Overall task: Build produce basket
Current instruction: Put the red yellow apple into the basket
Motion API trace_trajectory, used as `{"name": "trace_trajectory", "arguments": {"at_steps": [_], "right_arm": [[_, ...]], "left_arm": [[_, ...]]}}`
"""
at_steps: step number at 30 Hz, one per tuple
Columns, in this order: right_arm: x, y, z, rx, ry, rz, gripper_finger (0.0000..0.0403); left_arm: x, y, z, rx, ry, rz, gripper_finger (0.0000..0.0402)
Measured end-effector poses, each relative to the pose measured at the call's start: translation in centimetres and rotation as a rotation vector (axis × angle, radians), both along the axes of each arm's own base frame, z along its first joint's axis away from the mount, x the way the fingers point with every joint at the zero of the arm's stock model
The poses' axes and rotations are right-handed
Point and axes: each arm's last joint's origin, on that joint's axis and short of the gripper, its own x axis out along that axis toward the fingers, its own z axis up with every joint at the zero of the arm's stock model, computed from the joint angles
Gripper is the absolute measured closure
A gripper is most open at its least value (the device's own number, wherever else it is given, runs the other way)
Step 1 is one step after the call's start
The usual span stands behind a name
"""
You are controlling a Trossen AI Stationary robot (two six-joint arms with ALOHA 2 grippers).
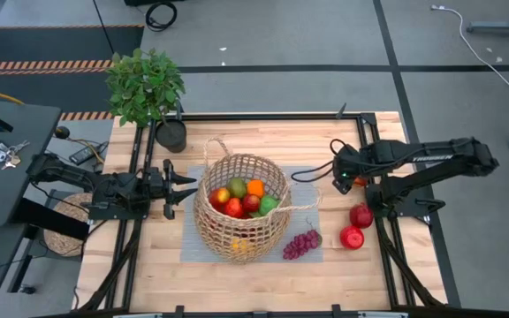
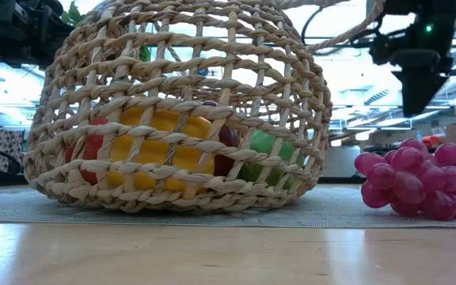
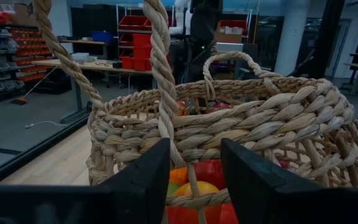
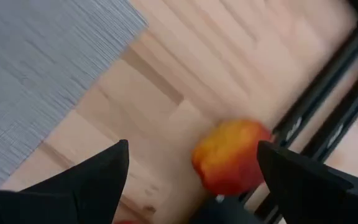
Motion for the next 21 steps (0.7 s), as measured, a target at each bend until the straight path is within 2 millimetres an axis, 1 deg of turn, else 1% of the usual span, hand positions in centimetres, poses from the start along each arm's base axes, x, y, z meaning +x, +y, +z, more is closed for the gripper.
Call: {"name": "trace_trajectory", "arguments": {"at_steps": [4,6,11,17,21], "right_arm": [[-0.8,-0.4,-1.2,0.036,0.035,-0.134,0.0046],[-1.1,-0.8,-1.4,0.04,0.06,-0.187,0.0046],[-1.7,-2.0,-1.5,0.044,0.083,-0.3,0.0042],[-2.1,-3.4,-1.5,0.072,0.069,-0.424,0.001],[-2.3,-4.3,-1.5,0.13,0.06,-0.523,0.0006]], "left_arm": [[0.0,0.0,0.0,0.0,0.0,0.0,0.0253],[0.0,0.0,0.0,0.0,0.0,0.0,0.0251],[0.0,0.0,0.0,0.0,0.0,0.0,0.0249],[0.0,0.0,0.0,0.0,0.0,0.0,0.0254],[0.0,0.0,0.0,0.0,0.0,0.0,0.0251]]}}
